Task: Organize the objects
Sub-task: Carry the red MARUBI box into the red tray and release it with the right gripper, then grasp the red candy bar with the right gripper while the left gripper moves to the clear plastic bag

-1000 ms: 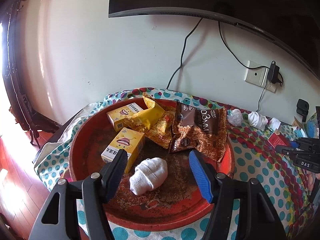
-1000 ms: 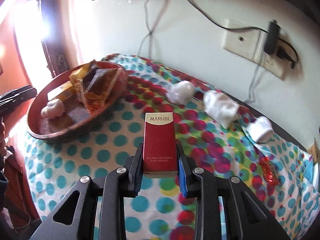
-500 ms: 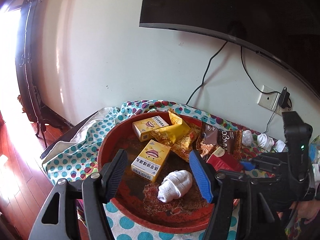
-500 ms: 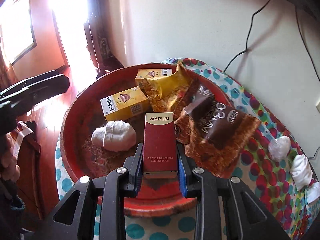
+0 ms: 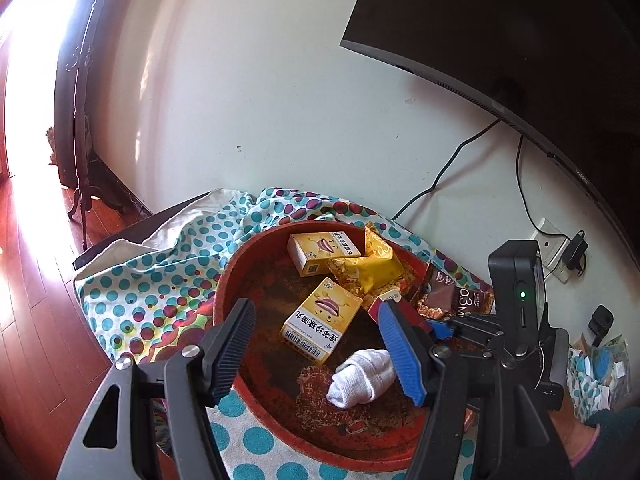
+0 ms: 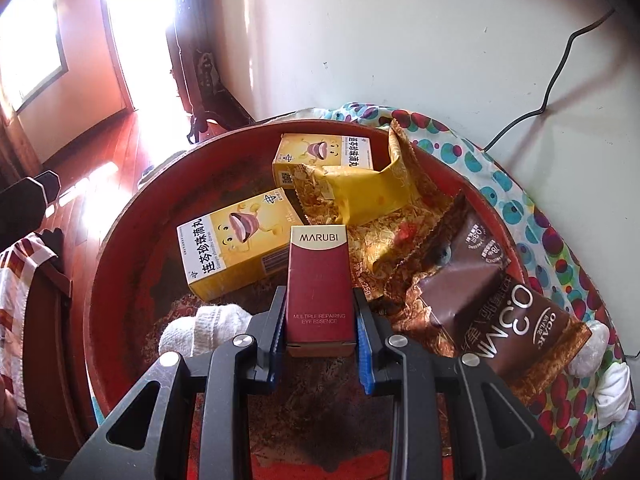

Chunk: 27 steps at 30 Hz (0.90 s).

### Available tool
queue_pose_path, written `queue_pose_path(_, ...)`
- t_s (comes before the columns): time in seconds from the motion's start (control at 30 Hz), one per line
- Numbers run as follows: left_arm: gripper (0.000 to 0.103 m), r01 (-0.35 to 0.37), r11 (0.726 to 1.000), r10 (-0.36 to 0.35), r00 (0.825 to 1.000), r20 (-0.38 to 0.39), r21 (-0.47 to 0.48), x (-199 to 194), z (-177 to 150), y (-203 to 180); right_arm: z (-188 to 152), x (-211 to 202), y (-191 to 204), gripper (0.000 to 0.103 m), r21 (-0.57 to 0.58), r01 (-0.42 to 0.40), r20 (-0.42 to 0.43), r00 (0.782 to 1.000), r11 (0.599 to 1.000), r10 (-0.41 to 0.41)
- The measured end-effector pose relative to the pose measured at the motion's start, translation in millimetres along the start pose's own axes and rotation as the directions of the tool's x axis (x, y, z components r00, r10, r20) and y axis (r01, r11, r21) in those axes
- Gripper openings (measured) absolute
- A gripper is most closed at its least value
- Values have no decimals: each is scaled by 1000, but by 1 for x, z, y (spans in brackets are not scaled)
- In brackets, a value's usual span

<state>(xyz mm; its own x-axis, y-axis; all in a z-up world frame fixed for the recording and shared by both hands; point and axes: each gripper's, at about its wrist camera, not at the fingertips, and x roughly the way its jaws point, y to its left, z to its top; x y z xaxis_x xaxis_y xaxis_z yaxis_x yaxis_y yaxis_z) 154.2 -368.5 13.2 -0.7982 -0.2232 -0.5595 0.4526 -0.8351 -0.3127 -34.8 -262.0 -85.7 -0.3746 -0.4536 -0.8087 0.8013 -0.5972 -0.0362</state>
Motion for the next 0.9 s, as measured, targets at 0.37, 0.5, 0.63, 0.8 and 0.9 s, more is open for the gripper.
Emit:
queue_pose_path(0.37,66,-14,1000,14,1000,-10,22,4,-2,-6,-13,-10,5,39,-33,4,19,1000,999,-4)
queue_pose_path(0.5,66,-16,999,17,1000,-17,52,7,-5,-12,-35,-46,0,41,-2,-6,71,997,1000,6)
queue_pose_path(0.63,66,-14,994,18,999,-30,106,12,-11,-27,-73,-91,-28,43,48,47,116,992,998,-52)
queue_pose_path(0.8,66,12,982,-3,999,-47,188,18,-23,-54,-141,-140,-113,43,213,196,94,971,957,-220)
queue_pose_path(0.9,66,32,967,-19,998,-55,254,20,-33,-73,-183,-162,-173,43,326,289,40,947,900,-318)
